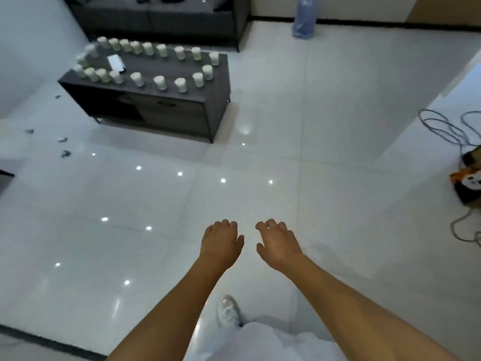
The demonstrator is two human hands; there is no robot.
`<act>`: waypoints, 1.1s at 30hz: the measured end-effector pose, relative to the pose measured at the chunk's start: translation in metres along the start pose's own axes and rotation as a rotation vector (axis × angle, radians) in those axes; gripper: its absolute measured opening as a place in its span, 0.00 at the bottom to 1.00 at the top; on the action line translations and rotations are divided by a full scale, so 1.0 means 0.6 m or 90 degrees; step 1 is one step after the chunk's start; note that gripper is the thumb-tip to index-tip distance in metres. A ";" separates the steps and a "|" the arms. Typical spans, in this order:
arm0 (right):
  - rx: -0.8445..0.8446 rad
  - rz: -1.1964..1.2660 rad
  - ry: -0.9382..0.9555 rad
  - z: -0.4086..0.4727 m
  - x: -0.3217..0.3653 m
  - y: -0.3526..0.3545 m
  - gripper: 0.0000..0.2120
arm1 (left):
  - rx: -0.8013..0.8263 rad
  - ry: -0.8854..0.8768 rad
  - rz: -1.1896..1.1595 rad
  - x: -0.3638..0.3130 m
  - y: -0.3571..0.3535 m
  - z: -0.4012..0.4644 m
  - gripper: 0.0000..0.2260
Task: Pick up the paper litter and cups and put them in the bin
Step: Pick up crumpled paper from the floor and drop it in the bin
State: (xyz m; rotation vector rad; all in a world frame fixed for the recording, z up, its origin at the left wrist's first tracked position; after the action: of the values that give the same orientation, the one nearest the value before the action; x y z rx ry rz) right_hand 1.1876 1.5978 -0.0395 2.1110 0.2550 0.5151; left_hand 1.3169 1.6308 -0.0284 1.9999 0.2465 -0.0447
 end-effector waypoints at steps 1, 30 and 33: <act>0.007 -0.014 0.028 0.026 0.053 0.000 0.21 | -0.003 0.028 -0.020 0.054 0.007 -0.006 0.17; 0.173 -0.192 0.425 0.764 1.098 0.120 0.22 | -0.006 0.515 -0.253 1.171 0.269 0.121 0.18; 0.187 -0.210 0.413 0.836 1.167 0.132 0.22 | 0.001 0.525 -0.277 1.265 0.292 0.154 0.18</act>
State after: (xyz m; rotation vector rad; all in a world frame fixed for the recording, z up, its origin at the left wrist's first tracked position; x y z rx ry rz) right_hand 2.0376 1.4395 -0.0358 2.0552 1.0829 0.9966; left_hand 2.1001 1.5926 -0.0193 1.8341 1.1987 0.5107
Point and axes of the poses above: each hand's wrist, its own z-axis towards the middle knuckle, its own y-axis out of the back of the hand, x = y × z, the point moved 5 cm from there along z, towards the middle knuckle, and after that the axes turned 6 degrees about x, right-handed, at the moved point
